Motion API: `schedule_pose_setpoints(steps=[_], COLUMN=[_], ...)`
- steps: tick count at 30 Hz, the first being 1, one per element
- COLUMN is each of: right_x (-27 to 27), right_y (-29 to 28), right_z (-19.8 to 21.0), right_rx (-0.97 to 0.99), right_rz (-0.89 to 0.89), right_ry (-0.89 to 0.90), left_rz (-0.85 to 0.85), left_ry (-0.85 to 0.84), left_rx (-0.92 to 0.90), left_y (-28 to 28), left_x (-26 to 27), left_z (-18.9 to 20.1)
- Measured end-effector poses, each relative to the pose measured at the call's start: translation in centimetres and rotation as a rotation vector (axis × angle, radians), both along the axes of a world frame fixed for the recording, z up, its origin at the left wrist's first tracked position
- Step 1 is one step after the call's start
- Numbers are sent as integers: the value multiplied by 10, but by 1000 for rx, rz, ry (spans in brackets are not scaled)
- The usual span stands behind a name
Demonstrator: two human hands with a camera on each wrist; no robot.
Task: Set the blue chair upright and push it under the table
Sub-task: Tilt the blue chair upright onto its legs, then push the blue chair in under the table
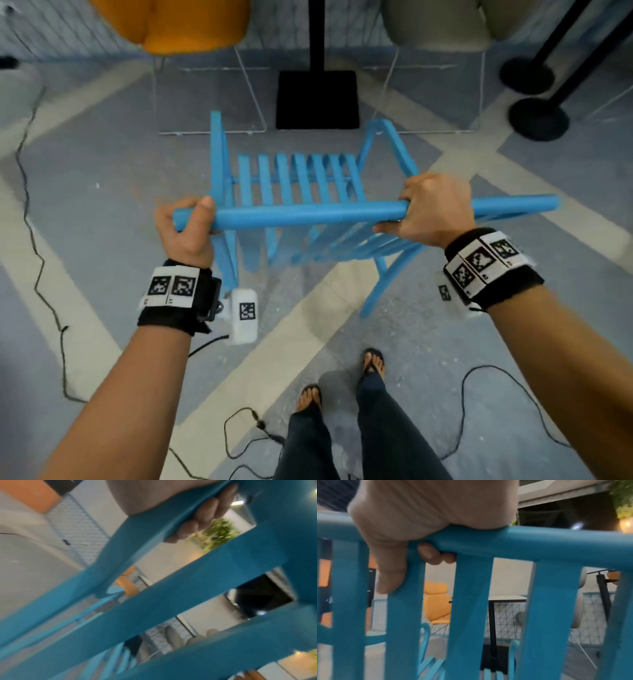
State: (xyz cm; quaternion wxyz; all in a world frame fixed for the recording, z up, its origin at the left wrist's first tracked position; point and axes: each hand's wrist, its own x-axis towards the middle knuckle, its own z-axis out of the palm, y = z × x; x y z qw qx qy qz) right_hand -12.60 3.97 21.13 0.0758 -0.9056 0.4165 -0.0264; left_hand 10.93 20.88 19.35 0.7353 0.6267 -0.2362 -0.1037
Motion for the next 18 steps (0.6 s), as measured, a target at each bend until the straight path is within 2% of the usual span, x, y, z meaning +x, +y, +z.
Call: schedule_pose_setpoints(steps=[3,5,8,13,16,18], right_x=[12,22,27,29,25,13], right_y=[21,32,43,46,45,40], right_z=[-16,-29,-55,-86,-83,-81], right_rx=[-22,-34,-28,-14,-31,-3], right_rz=[10,2,-12,-41,15,52], right_ry=[43,54,97,146,59,-6], left_rz=[92,99,101,54,150,269], left_ry=[160,199,270,310,223,-69], left_rx=[26,153,231,303,398,597], left_y=[14,17,19,9,4,4], left_x=[19,28,34,42,44,34], left_z=[-40,-61,-92,-114,-103,-91])
